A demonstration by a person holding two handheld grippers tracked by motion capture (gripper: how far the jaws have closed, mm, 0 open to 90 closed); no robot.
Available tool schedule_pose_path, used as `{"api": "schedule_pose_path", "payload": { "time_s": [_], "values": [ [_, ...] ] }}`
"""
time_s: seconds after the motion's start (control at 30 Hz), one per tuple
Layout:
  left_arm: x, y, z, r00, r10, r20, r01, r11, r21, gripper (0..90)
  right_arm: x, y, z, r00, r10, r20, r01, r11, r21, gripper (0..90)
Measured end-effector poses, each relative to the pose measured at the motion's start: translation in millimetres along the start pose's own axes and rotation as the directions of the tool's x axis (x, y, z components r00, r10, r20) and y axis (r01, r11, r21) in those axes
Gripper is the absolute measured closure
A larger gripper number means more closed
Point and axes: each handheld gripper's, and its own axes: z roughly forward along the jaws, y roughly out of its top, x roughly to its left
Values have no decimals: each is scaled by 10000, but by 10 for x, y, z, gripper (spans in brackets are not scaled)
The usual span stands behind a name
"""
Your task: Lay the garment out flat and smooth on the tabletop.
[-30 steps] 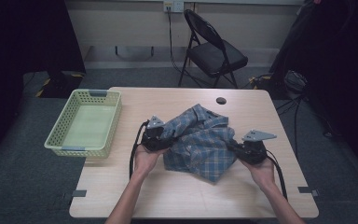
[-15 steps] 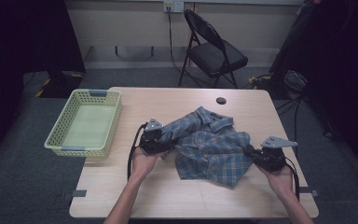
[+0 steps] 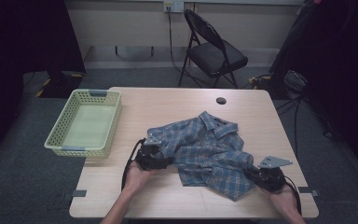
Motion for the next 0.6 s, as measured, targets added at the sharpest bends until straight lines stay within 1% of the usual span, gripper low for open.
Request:
{"api": "schedule_pose_path", "payload": {
  "time_s": [0.03, 0.07, 0.1, 0.13, 0.17, 0.23, 0.27, 0.3, 0.33, 0.37, 0.43, 0.47, 0.5, 0.53, 0.6],
  "values": [
    [-18, 8, -36, 9998, 164, 119, -164, 9999, -34, 395, -2, -5, -7, 9999, -73, -76, 74, 9999, 128, 842],
    [-39, 11, -56, 9994, 286, 206, -285, 9996, -88, 361, -19, -6, -43, 10000, -12, -55, 12, 10000, 58, 830],
    [-82, 18, -88, 9981, 567, 254, -567, 9984, -34, 341, -38, -4, -70, 10000, 86, -37, -86, 10000, 6, 811],
    [-108, 25, -112, 9968, 748, 290, -748, 9972, 13, 324, -81, 0, -121, 9997, 252, 20, -252, 9997, -34, 762],
    [-145, 38, -159, 9951, 896, 417, -891, 9959, -133, 309, -110, 1, -158, 9994, 341, 113, -340, 9994, -87, 732],
    [-183, 67, -227, 9937, 966, 568, -951, 9951, -286, 288, -195, 9, -272, 9977, 660, 145, -654, 9971, -389, 674],
    [-198, 89, -266, 9932, 976, 630, -949, 9945, -450, 279, -235, 16, -332, 9963, 851, 141, -841, 9946, -605, 646],
    [-207, 108, -294, 9933, 935, 681, -895, 9942, -596, 273, -269, 28, -387, 9949, 998, 131, -985, 9919, -800, 606],
    [-223, 143, -334, 9930, 891, 773, -835, 9938, -732, 266, -288, 42, -422, 9940, 1074, 226, -1048, 9900, -944, 579],
    [-246, 185, -381, 9913, 964, 894, -883, 9920, -897, 258, -310, 65, -466, 9926, 1146, 389, -1097, 9877, -1115, 571],
    [-308, 284, -491, 9875, 1128, 1104, -976, 9861, -1345, 256, -359, 128, -525, 9918, 1236, 324, -1177, 9826, -1437, 559],
    [-340, 333, -545, 9859, 1251, 1108, -1065, 9813, -1603, 255, -377, 169, -541, 9914, 1263, 353, -1193, 9803, -1576, 551],
    [-368, 389, -584, 9868, 1332, 924, -1151, 9770, -1793, 258, -395, 215, -548, 9913, 1263, 362, -1186, 9786, -1681, 546],
    [-384, 454, -599, 9880, 1384, 691, -1235, 9746, -1868, 269, -416, 269, -543, 9912, 1280, 326, -1203, 9768, -1773, 542],
    [-378, 593, -539, 9874, 1474, 576, -1346, 9737, -1837, 269, -460, 404, -499, 9909, 1340, 122, -1292, 9730, -1911, 542]
  ]
}}
